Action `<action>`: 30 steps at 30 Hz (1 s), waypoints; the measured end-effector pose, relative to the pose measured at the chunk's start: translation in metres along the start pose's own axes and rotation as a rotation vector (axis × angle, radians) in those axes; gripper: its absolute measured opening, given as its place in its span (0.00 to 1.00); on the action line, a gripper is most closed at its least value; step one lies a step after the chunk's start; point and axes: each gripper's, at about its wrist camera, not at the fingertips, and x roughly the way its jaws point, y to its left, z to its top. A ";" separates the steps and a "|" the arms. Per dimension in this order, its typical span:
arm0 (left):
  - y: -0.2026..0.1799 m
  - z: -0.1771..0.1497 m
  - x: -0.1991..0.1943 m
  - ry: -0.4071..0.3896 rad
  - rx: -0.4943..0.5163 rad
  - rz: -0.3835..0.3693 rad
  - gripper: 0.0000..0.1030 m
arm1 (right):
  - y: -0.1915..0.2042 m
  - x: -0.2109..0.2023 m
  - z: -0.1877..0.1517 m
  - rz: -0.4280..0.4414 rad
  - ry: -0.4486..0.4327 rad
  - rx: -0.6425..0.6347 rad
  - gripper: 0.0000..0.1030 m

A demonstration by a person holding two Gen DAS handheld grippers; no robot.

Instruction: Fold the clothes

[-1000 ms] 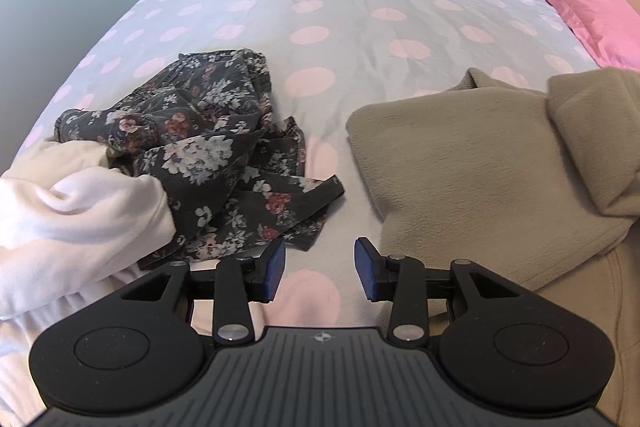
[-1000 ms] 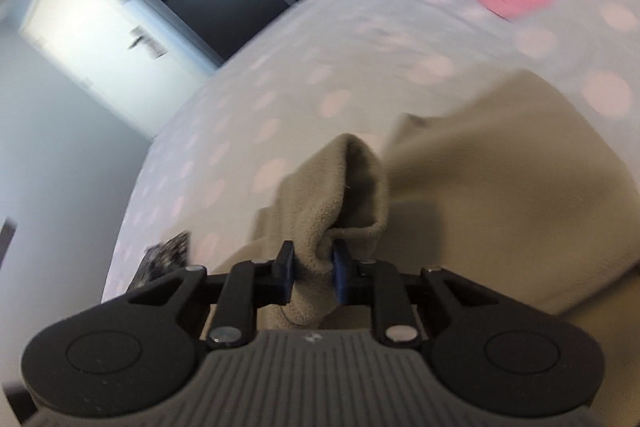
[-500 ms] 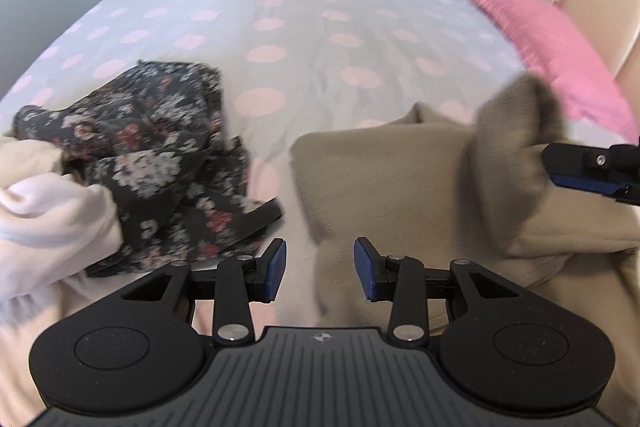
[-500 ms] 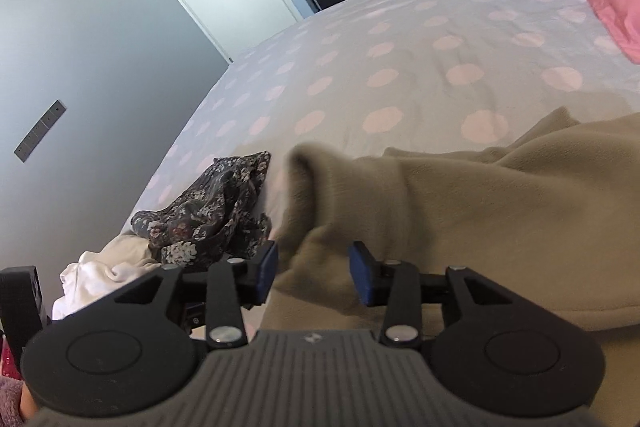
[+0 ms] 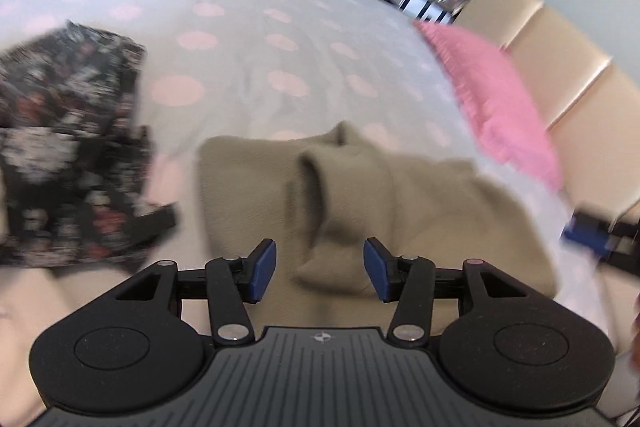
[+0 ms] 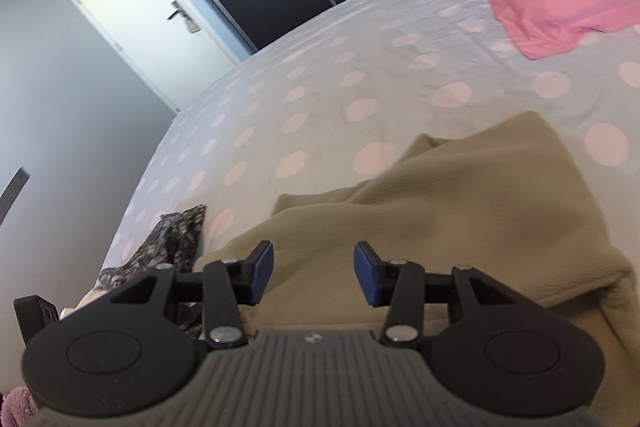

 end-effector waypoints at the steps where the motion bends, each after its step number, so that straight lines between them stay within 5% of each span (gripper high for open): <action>1: -0.002 0.004 0.005 -0.006 0.001 -0.012 0.49 | -0.009 -0.003 0.001 -0.011 -0.003 0.016 0.47; 7: -0.017 0.019 0.041 -0.008 0.037 0.119 0.53 | -0.047 -0.020 0.002 -0.061 -0.014 0.068 0.47; 13: -0.017 0.016 0.067 0.023 0.010 0.147 0.52 | -0.079 -0.035 0.009 -0.159 -0.033 0.121 0.47; 15: -0.020 0.015 0.071 0.018 -0.002 0.182 0.28 | -0.089 -0.039 0.011 -0.200 -0.041 0.140 0.47; 18: -0.038 0.015 0.066 -0.013 0.028 0.219 0.12 | -0.104 -0.045 0.015 -0.260 -0.053 0.166 0.47; 26: -0.114 0.058 -0.003 -0.183 0.147 0.110 0.07 | -0.121 -0.045 0.001 -0.231 0.019 0.126 0.47; 30: -0.155 0.080 -0.032 -0.231 0.221 0.075 0.07 | -0.125 -0.037 -0.011 -0.222 0.065 0.071 0.38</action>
